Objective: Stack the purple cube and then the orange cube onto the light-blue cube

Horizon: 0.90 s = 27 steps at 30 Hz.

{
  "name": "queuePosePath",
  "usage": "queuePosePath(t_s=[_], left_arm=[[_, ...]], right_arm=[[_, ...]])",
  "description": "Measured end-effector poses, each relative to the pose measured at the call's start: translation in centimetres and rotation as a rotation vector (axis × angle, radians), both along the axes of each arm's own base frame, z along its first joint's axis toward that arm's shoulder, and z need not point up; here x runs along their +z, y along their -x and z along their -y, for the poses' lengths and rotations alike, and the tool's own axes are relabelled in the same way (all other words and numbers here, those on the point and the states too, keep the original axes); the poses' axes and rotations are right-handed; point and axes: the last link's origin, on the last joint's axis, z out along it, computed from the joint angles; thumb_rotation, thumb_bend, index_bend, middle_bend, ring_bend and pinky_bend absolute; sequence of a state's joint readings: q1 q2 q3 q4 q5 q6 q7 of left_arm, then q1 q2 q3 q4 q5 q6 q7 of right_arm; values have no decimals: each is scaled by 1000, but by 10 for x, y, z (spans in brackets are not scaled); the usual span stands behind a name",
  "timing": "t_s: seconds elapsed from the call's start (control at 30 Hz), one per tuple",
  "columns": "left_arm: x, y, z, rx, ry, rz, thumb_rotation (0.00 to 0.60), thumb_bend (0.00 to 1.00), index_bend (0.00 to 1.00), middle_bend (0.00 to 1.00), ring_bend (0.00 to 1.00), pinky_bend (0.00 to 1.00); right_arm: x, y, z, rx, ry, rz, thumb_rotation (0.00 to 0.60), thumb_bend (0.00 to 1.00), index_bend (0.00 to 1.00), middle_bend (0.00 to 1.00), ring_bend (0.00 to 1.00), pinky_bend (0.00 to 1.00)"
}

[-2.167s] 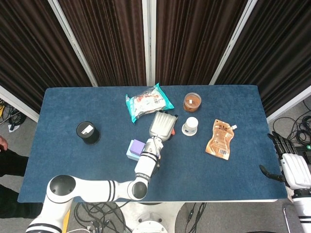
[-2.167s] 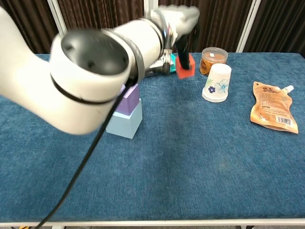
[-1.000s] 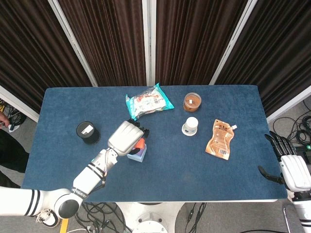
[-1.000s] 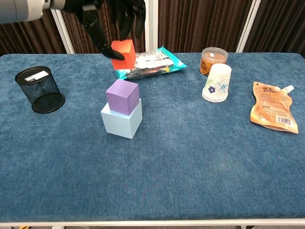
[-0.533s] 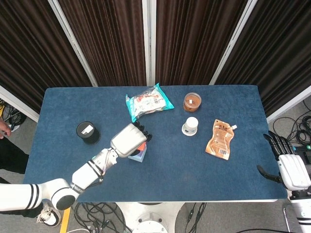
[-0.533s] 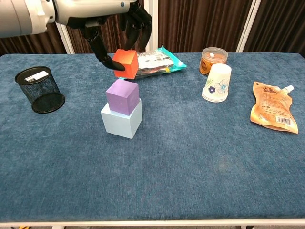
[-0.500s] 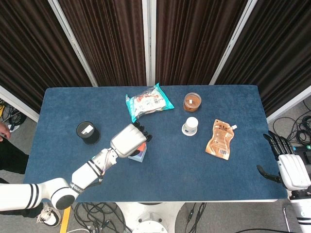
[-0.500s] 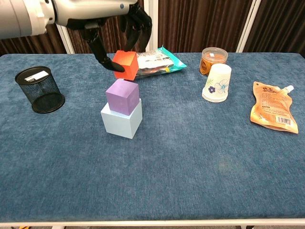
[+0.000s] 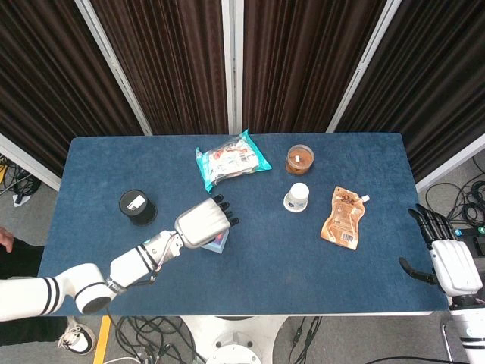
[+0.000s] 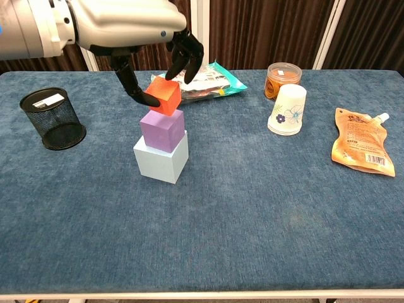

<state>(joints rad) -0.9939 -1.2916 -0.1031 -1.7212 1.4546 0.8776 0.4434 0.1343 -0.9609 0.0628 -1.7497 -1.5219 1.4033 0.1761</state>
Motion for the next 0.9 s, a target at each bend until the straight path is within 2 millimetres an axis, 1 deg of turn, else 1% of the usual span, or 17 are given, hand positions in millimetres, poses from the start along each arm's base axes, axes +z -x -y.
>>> queuePosePath(t_s=[0.1,0.5,0.73,0.9], left_arm=[[-3,1,1,-29,7,-13,600,284,504,662,423,368],[-7,4,-5,14,39,22,600,284,504,661,423,368],[-6,5,-8,26,70,59,600,284,504,661,423,368],[-3,8,-13,24,83,78,600,284,503,661,422,367]], right_arm=[[0,0,0,-3,1,1,600,183,0,0,0,0],[0,2,1,-18,1,-4,600,182,0,0,0,0],[-2,2,3,-30,2,-13,600,182,0,0,0,0],[-3,3,4,-38,5,-19,600,182,0,0,0,0]])
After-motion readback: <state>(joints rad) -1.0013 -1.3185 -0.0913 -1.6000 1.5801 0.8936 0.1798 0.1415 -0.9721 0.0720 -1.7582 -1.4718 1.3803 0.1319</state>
